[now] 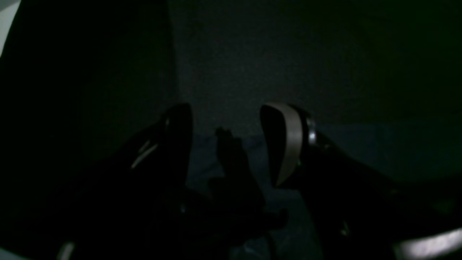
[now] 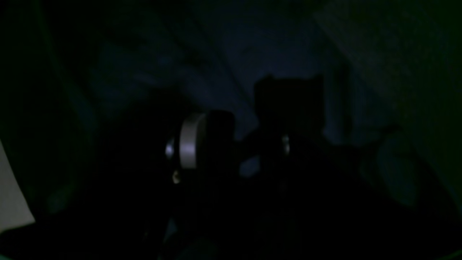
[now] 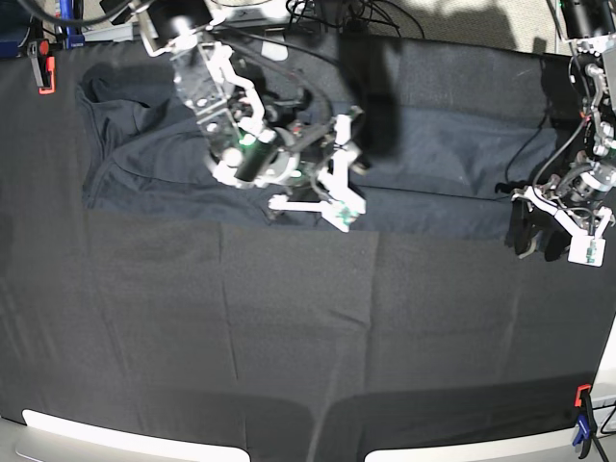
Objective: Layout the t-shirt on the table in an organized manner, then fold the t-shirt properly
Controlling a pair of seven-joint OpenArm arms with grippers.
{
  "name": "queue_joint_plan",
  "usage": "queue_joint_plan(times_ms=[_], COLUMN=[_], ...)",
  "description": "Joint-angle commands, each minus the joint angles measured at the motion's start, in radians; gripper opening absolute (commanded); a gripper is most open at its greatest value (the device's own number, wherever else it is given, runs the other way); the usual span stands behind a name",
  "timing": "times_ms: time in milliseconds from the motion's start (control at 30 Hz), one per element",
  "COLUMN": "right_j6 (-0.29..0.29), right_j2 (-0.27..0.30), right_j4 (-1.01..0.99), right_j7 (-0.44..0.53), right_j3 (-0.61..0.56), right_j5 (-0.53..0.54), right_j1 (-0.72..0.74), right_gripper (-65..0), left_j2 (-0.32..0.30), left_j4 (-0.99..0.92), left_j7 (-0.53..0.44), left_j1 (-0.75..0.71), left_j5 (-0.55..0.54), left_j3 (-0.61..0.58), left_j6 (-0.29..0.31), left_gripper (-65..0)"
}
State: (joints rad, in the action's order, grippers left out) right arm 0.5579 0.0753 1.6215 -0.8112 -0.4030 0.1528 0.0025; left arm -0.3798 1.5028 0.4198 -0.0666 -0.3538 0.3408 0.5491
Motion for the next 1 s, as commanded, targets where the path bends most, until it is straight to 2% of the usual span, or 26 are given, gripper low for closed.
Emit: queue_joint_plan(times_ms=[0, 167, 267, 367, 500, 600, 700, 800, 967], right_j6=[0.011, 0.01, 0.01, 0.01, 0.011, 0.024, 0.095, 0.122, 0.14], right_j2=[-0.018, -0.034, -0.034, -0.033, -0.026, 0.0, 0.026, 0.044, 0.052], right_j4=[0.043, 0.228, 0.332, 0.364, 0.364, 0.364, 0.364, 0.364, 0.364], right_j7=[0.023, 0.015, -0.045, -0.103, -0.113, -0.114, -0.154, -0.218, -0.28], right_j3=[0.003, 0.005, 0.034, 0.096, 0.23, 0.344, 0.455, 0.554, 0.68], right_j5=[0.014, 0.013, 0.01, 0.011, 0.018, 0.09, 0.193, 0.32, 0.485], right_j1=[0.017, 0.017, 0.016, 0.008, -0.016, -0.034, -0.046, -0.048, -0.048], right_gripper=[-41.3, -41.3, -41.3, -41.3, -41.3, -41.3, -41.3, -41.3, -41.3], left_j2=[-0.017, -0.02, -0.023, -0.022, -0.022, -0.022, -0.022, -0.022, -0.014], left_j4=[0.015, 0.015, 0.016, 0.016, 0.016, 0.016, 0.015, 0.015, 0.014], left_j7=[-0.024, -0.024, -0.024, -0.028, -0.031, -0.03, 0.025, 0.079, 0.058], left_j1=[0.014, 0.013, 0.013, 0.0, -0.012, -0.019, -0.023, -0.04, -0.085], left_j5=[-0.013, -0.014, -0.015, -0.022, -0.033, -0.084, -0.147, -0.148, -0.145], left_j3=[0.006, 0.006, 0.006, 0.012, 0.047, 0.104, 0.161, 0.172, 0.171], left_j6=[-0.003, -0.003, -0.003, -0.003, -0.003, -0.003, -0.002, 0.004, 0.004], left_gripper=[-34.1, -34.1, -34.1, -34.1, -34.1, -34.1, -34.1, -34.0, -34.0])
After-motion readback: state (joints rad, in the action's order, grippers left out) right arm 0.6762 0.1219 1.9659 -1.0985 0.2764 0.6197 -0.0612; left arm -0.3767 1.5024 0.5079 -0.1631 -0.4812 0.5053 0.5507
